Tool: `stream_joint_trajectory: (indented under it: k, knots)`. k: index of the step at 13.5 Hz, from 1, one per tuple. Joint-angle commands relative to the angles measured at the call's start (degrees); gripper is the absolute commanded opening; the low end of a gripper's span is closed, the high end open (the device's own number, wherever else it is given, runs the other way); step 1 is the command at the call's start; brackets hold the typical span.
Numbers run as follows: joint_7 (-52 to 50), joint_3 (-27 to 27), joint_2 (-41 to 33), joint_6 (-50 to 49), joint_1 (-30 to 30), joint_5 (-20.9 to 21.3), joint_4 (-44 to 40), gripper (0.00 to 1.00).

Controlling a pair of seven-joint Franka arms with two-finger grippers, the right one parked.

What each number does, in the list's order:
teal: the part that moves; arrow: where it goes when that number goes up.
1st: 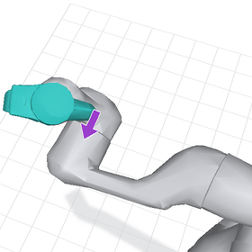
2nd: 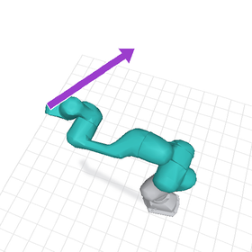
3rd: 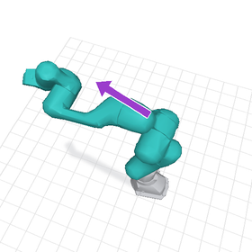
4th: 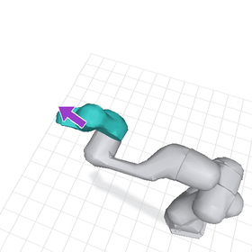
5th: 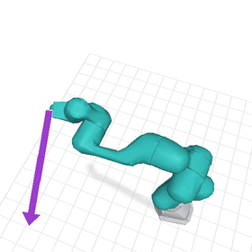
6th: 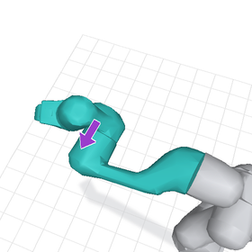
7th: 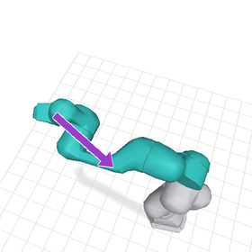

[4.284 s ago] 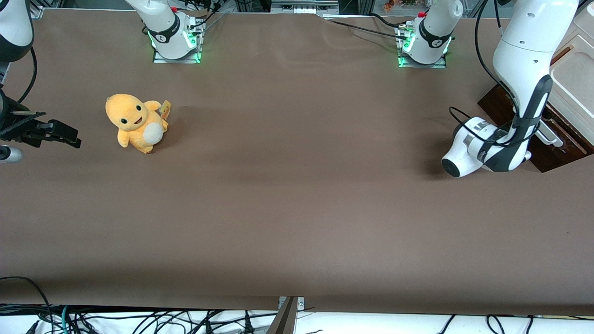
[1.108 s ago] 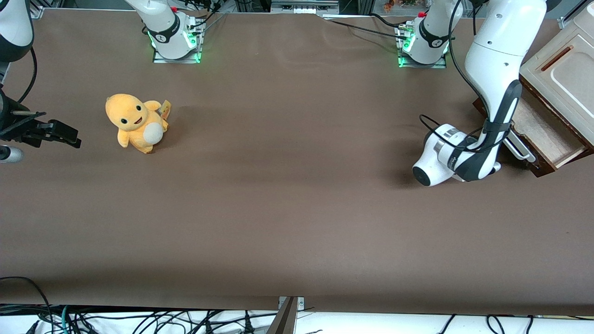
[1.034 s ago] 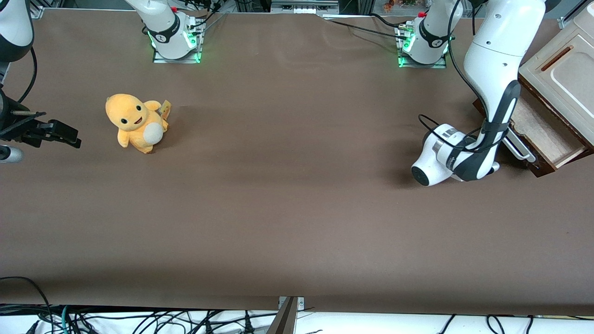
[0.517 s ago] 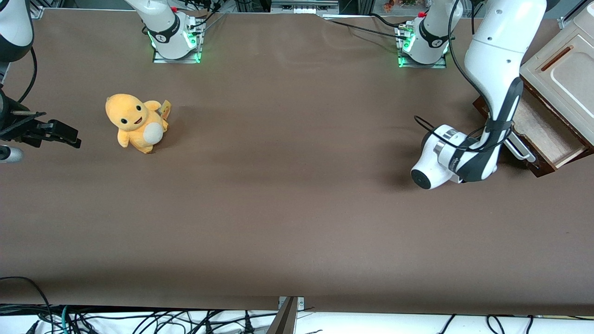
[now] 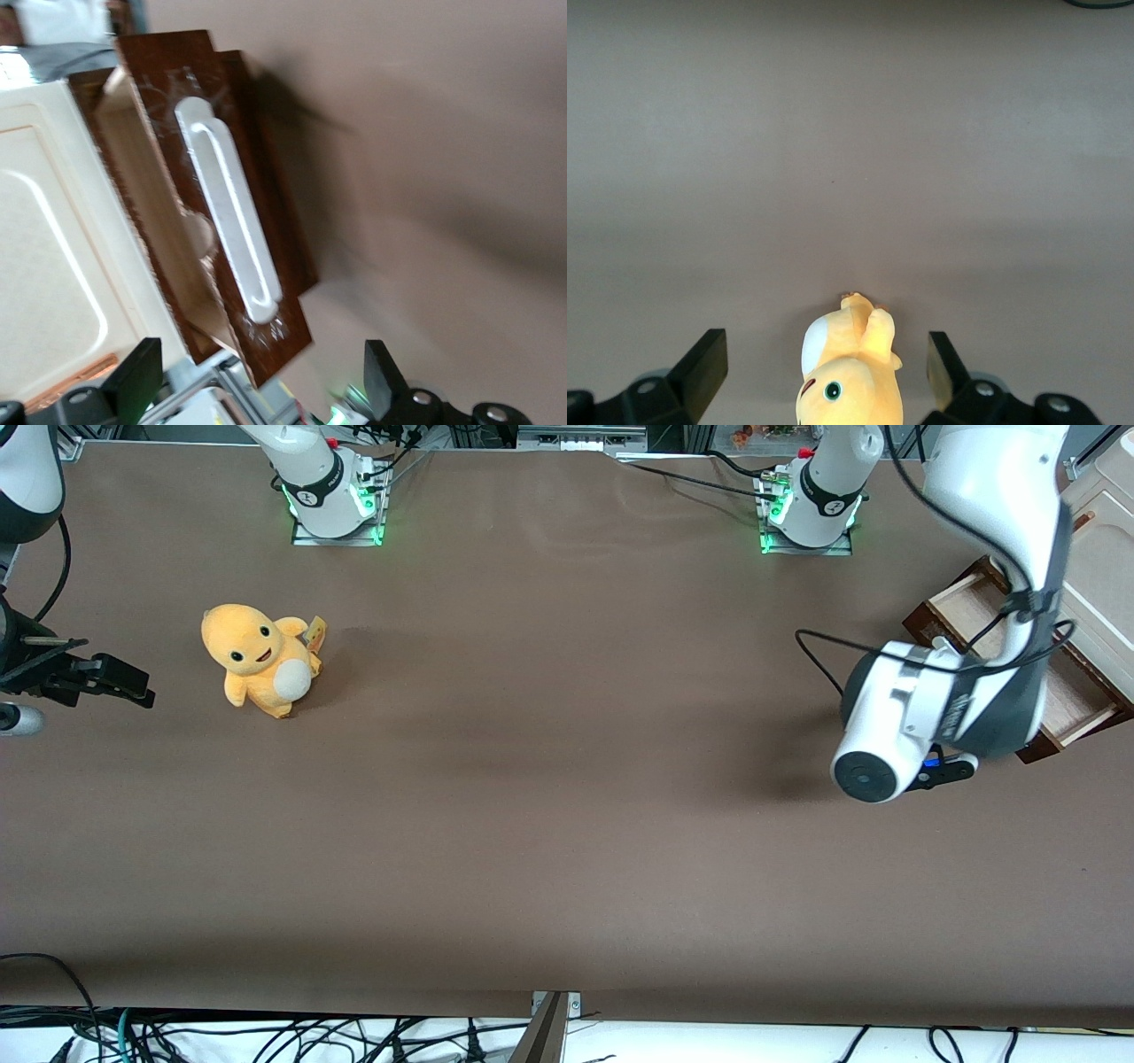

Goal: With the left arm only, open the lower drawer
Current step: 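Release the handle and raise the left gripper away from the drawer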

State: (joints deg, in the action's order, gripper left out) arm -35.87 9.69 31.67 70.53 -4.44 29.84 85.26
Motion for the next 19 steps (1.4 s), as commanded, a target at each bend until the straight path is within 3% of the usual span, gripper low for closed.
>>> stream_joint_trajectory:
  k: [1, 4, 8, 11, 13, 16, 19]
  knots:
    - [7.2, 0.1, -3.8, -1.1, 0.5, -7.5, -4.4, 1.00]
    - [16.2, -0.1, -7.0, -0.9, 1.6, -13.2, -9.0, 1.00]
    - [24.7, 0.2, -11.3, 1.0, 7.2, -28.1, -11.9, 1.00]
    - [31.0, 0.2, -14.0, 5.2, 7.0, -29.7, -12.5, 1.00]
    - [32.2, -0.2, -19.9, 14.2, 6.6, -32.2, -4.8, 1.00]
    - [32.5, -2.6, -28.1, 26.5, 3.4, -31.2, 9.0, 1.00]
    - [35.1, -7.2, -30.1, 28.3, 0.4, -30.5, 12.2, 1.00]
